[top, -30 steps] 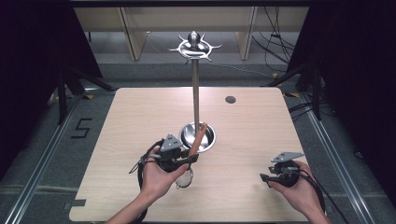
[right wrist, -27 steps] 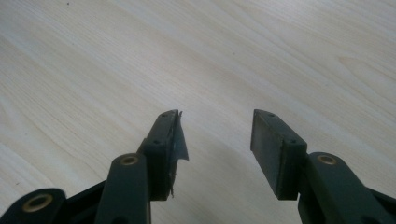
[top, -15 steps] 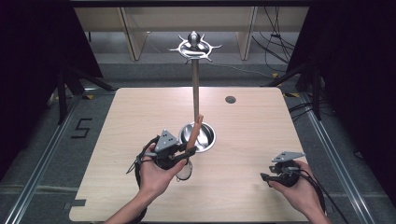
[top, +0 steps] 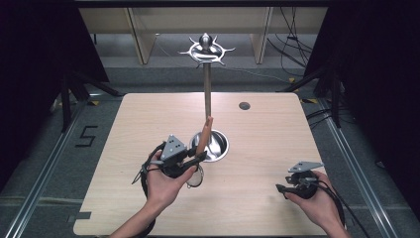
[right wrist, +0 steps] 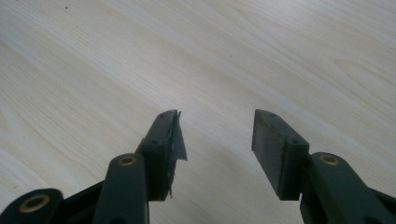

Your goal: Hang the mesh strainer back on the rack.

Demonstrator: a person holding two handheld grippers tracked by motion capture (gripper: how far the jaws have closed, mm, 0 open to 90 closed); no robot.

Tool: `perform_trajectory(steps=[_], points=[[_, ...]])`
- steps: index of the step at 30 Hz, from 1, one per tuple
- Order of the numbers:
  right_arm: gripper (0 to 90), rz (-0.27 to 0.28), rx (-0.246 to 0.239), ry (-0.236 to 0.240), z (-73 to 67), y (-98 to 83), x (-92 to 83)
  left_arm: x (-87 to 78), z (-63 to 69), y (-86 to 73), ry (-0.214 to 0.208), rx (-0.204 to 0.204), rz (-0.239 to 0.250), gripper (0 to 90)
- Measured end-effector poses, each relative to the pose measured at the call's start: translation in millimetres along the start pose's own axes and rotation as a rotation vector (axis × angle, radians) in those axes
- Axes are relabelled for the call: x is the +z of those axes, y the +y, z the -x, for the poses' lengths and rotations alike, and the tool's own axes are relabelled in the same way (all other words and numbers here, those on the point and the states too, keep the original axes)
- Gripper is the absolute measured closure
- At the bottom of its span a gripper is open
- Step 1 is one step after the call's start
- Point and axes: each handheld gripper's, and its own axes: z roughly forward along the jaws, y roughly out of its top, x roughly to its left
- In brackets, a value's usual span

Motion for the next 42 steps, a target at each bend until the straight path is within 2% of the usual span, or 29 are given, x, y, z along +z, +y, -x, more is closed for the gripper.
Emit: perform_trajectory(steps=[1,2,4,5,6,7,10,13,24,25,29,42], points=[[51.7,-0.003,-0.011,-0.003,0.9,0.4,-0.6,-1.1,-0.9,1.6,0.008,0.009,0.008,67.9],[51.6,-0.002,-0.029,-0.007,2.4,0.8,-0.8,-1.6,-1.1,2.3,0.011,0.000,0.011,67.9],[51.6,0.015,-0.033,-0.014,3.0,0.1,0.2,-2.5,-2.6,4.1,0.013,0.003,0.022,67.9],[51.5,0.005,-0.035,-0.016,4.0,1.1,-1.2,-3.6,-3.9,5.4,0.016,0.006,0.025,67.9],[51.5,0.001,-0.018,-0.014,3.3,1.0,-1.9,-3.6,-3.9,5.4,0.016,0.006,0.025,67.9],[51.5,0.012,-0.039,-0.018,5.4,0.8,-1.3,-4.9,-5.5,7.4,0.020,0.003,0.035,67.9],[51.5,0.027,-0.034,-0.024,5.8,0.1,-0.2,-5.9,-6.6,8.8,0.024,0.000,0.043,67.9],[51.5,0.016,-0.016,-0.018,5.2,0.8,-1.2,-8.2,-8.3,11.7,0.032,-0.004,0.058,67.9],[51.4,0.017,-0.016,-0.016,6.0,1.4,-1.4,-8.8,-8.1,15.8,0.030,-0.002,0.070,67.8],[51.4,0.025,-0.027,-0.021,6.9,0.9,-0.8,-8.8,-7.7,16.5,0.031,-0.004,0.070,67.9],[51.4,0.021,-0.009,-0.018,5.8,1.2,-1.8,-9.8,-8.0,18.7,0.034,-0.007,0.077,67.9],[50.9,0.023,-0.019,-0.022,6.9,1.2,-1.9,-13.3,-9.3,29.1,0.044,-0.002,0.105,67.9]])
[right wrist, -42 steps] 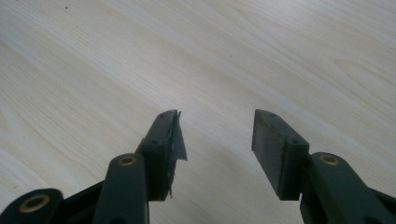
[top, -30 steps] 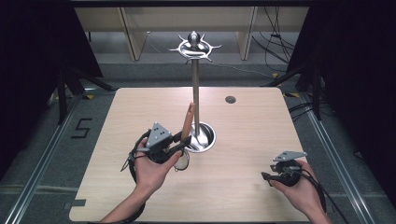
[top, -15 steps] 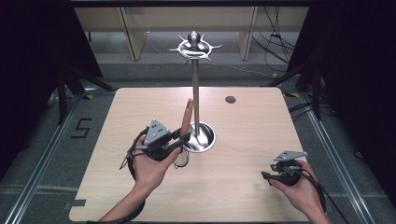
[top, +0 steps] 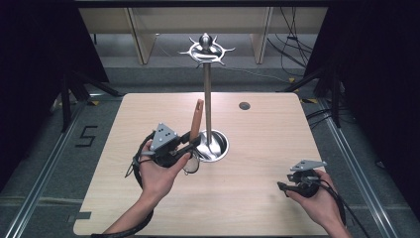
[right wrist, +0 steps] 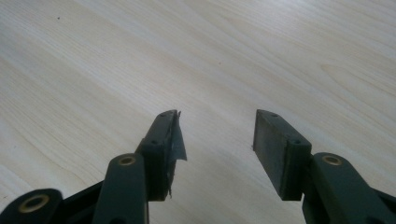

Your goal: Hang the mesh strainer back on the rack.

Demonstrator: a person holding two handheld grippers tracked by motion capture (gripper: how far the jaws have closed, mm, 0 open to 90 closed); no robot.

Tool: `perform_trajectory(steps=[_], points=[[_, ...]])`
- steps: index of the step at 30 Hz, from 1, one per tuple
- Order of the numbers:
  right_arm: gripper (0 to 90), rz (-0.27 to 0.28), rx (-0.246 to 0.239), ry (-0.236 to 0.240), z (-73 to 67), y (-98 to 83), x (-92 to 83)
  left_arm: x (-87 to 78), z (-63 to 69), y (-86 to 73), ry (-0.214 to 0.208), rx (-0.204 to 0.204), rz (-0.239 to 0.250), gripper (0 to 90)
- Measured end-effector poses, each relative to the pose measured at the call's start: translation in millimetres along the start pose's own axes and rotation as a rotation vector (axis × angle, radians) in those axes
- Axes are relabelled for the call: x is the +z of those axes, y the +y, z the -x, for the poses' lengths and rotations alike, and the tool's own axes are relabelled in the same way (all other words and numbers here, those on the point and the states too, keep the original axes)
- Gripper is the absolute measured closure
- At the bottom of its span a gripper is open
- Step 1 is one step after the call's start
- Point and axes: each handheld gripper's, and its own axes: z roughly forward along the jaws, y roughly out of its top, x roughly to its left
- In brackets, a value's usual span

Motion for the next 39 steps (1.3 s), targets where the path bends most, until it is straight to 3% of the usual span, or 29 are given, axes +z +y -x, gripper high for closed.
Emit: perform_trajectory(steps=[14,18,20,31,39], points=[[50.8,0.005,-0.015,0.000,0.8,-0.1,1.2,-4.6,-4.5,8.7,0.012,-0.009,0.031,67.8],[50.8,-0.004,0.006,0.004,-0.7,0.5,0.8,-4.9,-4.8,10.6,0.016,-0.010,0.035,67.8],[50.7,0.008,-0.016,-0.003,0.9,0.2,1.4,-4.9,-5.8,12.6,0.019,-0.008,0.042,67.8],[50.7,0.010,0.013,-0.002,-0.2,0.3,-0.2,-8.2,-8.6,22.4,0.038,-0.008,0.076,67.8],[50.7,0.008,0.004,-0.001,1.1,0.7,-1.0,-7.0,-7.5,26.9,0.039,-0.004,0.096,67.8]])
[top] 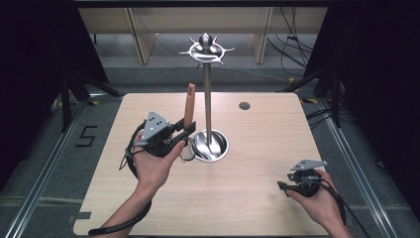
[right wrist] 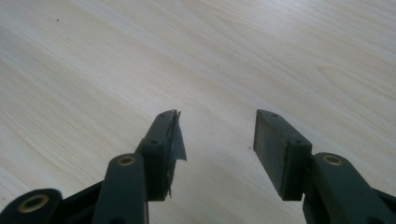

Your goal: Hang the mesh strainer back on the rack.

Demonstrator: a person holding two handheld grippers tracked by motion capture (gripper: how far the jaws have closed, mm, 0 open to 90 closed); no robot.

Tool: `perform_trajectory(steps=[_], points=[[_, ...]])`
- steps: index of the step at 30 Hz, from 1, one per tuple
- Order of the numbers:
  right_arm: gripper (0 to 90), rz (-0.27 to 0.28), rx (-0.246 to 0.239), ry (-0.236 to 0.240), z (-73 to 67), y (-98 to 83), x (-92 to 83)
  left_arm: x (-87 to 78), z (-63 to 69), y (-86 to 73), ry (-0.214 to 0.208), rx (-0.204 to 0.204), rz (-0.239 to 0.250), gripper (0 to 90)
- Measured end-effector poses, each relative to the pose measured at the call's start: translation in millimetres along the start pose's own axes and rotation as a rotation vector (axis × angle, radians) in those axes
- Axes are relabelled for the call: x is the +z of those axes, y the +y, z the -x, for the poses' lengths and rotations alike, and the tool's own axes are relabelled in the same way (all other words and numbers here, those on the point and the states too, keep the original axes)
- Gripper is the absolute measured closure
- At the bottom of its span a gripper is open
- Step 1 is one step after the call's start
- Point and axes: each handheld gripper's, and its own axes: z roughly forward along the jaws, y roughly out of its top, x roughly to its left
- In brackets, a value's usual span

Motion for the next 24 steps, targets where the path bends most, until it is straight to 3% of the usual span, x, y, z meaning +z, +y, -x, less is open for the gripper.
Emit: perform_trajectory(steps=[4,9,10,17,18,20,24], points=[[50.7,-0.005,0.015,-0.002,-1.5,0.0,-0.9,0.7,0.4,1.1,-0.004,0.002,0.004,67.8],[50.7,0.011,-0.017,-0.009,0.5,-0.3,0.0,1.0,1.6,4.6,-0.003,-0.002,0.016,67.8],[50.7,0.004,0.002,-0.005,-0.6,0.1,-0.6,1.0,1.6,4.6,-0.003,-0.002,0.016,67.8],[50.7,0.003,0.007,-0.006,-1.2,0.2,-0.9,0.3,3.6,10.1,-0.009,0.003,0.039,67.8],[50.7,0.013,-0.017,-0.011,0.8,-0.2,-0.3,0.3,4.2,11.4,-0.012,0.005,0.043,67.8],[50.7,0.012,-0.017,-0.011,1.3,-0.1,-0.3,1.0,4.5,11.9,-0.018,0.008,0.047,67.8],[50.7,0.009,0.006,-0.009,0.2,0.2,-1.5,3.3,4.4,12.1,-0.017,0.009,0.048,67.8]])
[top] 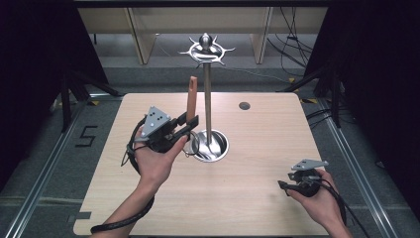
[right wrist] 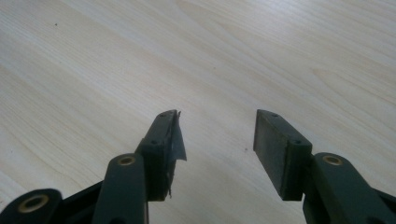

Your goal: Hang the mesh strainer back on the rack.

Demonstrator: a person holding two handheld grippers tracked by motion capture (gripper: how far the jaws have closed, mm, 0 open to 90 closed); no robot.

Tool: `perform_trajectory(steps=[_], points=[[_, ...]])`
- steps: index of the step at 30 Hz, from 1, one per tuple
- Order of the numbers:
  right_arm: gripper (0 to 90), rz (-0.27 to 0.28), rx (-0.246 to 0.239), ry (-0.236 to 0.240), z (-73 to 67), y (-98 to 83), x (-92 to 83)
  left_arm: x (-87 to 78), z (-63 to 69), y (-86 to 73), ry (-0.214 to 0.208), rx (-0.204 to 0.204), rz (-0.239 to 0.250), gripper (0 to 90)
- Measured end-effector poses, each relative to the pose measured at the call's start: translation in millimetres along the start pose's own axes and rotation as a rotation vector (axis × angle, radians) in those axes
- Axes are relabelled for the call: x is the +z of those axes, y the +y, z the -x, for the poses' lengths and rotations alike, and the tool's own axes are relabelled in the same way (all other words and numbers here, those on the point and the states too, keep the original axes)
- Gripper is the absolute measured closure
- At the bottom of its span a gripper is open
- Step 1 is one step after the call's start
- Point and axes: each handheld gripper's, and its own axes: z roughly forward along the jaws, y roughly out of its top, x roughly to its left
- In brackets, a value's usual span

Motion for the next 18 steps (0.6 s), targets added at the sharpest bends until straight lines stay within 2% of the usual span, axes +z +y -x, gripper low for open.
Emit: perform_trajectory(steps=[4,5,7,9,17,18], points=[[50.7,-0.002,-0.005,0.001,0.2,-0.1,0.3,0.5,0.9,0.5,0.001,0.000,0.004,67.8],[50.7,0.009,-0.029,-0.006,1.5,-0.8,2.0,0.7,1.1,0.8,0.000,0.000,0.006,67.8],[50.6,0.005,-0.017,-0.003,0.8,-0.6,1.8,1.4,2.0,1.3,0.001,0.003,0.009,67.8],[50.6,0.008,-0.031,-0.006,1.4,-0.7,2.0,1.5,2.3,1.5,0.000,0.006,0.010,67.8],[50.6,0.014,-0.023,-0.009,1.6,-0.5,1.9,3.1,3.5,0.7,0.006,0.008,0.019,67.8],[50.6,0.011,0.003,-0.004,0.4,0.2,0.4,4.2,4.2,0.8,0.007,0.009,0.022,67.8]])
